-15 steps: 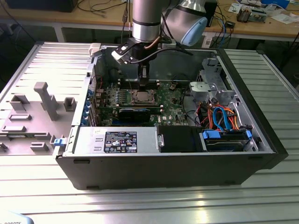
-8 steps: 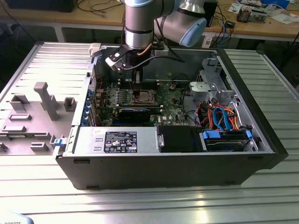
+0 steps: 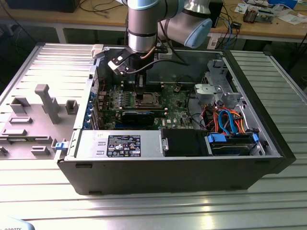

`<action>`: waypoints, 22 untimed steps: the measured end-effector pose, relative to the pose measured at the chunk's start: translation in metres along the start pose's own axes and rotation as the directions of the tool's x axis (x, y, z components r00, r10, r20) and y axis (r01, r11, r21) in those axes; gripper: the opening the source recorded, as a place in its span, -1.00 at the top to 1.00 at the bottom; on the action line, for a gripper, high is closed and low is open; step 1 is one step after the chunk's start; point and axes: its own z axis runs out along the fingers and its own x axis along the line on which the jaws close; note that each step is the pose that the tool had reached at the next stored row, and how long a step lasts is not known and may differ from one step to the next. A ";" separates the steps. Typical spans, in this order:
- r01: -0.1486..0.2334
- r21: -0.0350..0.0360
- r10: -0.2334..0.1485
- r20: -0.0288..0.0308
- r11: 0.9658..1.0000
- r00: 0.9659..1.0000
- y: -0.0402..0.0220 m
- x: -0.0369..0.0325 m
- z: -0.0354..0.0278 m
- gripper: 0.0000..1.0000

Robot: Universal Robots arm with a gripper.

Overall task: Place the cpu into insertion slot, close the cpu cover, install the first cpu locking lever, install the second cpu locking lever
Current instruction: 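Close the cpu cover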

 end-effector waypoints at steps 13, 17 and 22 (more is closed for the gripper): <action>0.000 0.000 0.000 -0.001 1.000 1.000 0.0044 -0.0005 -0.0047 0.79; 0.000 0.000 0.000 -0.001 1.000 1.000 0.0152 -0.0006 -0.0048 0.79; 0.000 0.000 0.000 -0.001 1.000 1.000 0.0212 -0.0006 -0.0049 0.79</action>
